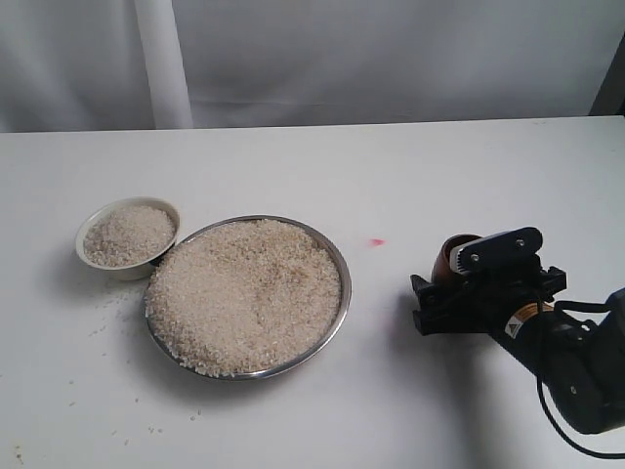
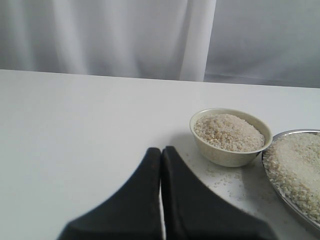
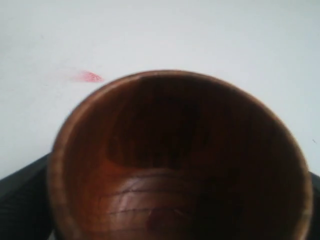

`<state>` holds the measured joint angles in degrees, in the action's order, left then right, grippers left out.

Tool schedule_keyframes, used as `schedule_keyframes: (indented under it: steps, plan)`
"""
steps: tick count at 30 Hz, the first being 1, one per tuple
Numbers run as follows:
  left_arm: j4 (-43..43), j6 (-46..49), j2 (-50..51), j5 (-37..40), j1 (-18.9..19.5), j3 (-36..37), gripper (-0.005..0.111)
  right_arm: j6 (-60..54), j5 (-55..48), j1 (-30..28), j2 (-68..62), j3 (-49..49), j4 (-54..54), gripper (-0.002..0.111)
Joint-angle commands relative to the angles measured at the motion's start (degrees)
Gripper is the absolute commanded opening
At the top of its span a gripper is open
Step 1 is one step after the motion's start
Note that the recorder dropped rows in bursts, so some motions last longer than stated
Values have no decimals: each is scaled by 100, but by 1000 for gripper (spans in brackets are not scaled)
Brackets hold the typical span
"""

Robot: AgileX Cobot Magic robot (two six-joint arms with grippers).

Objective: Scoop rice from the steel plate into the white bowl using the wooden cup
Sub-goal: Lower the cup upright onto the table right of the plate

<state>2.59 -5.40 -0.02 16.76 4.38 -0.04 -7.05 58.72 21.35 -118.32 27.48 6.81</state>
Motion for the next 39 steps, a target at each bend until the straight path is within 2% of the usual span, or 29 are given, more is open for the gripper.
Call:
schedule_keyframes:
  steps: [1, 8, 18, 20, 21, 23, 26, 28, 39]
  plan:
    - [-7, -10, 2, -46, -37, 4, 0, -50, 139, -21, 0, -6, 27, 90]
    - [-7, -10, 2, -46, -37, 4, 0, -37, 208, -21, 247, -34, 27, 90]
    - [-7, -10, 2, -46, -37, 4, 0, -27, 121, -11, 1581, -341, 27, 88]
    - [-7, -10, 2, -46, -37, 4, 0, -27, 8, -11, 1764, -367, 27, 81]
    - [-7, -10, 2, -46, -37, 4, 0, -27, -7, -11, 1840, -396, -7, 73]
    - [-7, -10, 2, -46, -37, 4, 0, -38, 46, -11, 1959, -486, -127, 52]
    - [-7, -10, 2, -46, -37, 4, 0, -38, 190, -11, 2130, -659, -141, 16]
    - [-7, -10, 2, -46, -37, 4, 0, -27, 399, -11, 2205, -806, -127, 0]
    - [-7, -10, 2, -46, -37, 4, 0, -22, 620, -11, 2901, -1141, -275, 0]
